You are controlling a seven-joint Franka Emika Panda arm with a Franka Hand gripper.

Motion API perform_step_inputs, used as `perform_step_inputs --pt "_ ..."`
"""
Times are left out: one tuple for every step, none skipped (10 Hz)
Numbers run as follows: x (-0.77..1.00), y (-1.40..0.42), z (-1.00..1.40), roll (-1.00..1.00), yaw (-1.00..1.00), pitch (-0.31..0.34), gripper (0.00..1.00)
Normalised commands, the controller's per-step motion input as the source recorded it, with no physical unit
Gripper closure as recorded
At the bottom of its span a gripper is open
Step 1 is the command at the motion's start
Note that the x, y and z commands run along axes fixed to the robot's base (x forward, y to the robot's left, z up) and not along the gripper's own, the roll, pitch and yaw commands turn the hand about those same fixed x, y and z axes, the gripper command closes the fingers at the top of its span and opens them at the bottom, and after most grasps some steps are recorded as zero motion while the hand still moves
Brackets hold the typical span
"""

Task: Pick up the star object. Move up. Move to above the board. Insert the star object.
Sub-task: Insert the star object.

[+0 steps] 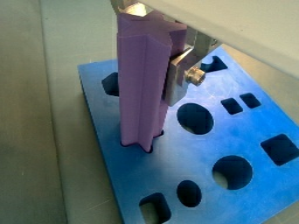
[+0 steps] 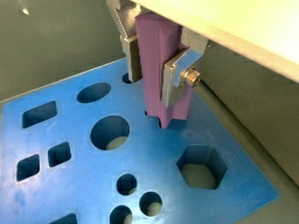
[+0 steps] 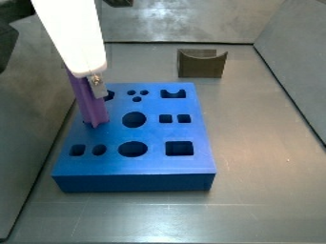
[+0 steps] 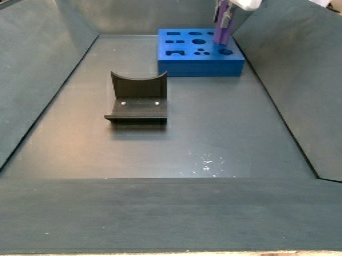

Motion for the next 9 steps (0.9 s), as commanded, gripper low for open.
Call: perform_step_inputs --pt "-0.01 0.0 0.0 0.0 0.0 -0.011 1.0" --pt "0.0 0.0 -0.02 0.02 0.0 0.0 1.0" --pt "0.1 -0.05 -0.43 0.39 0.0 0.05 1.0" --pt "0.27 -0.03 -0.57 0.21 -0.06 0.127 1.0" --pt "0.0 0.0 -0.08 0.0 0.0 0.0 1.0" --pt "-0.05 -0.1 -0.85 0.26 -0.11 -0.007 1.0" --pt "0.0 -0.19 -0.95 0.22 -0.13 -0.043 1.0" --pt "0.0 -0.16 -0.87 0.24 -0.11 -0.07 1.0" --pt "0.0 -0.12 -0.81 0.26 -0.07 -0.094 1.0"
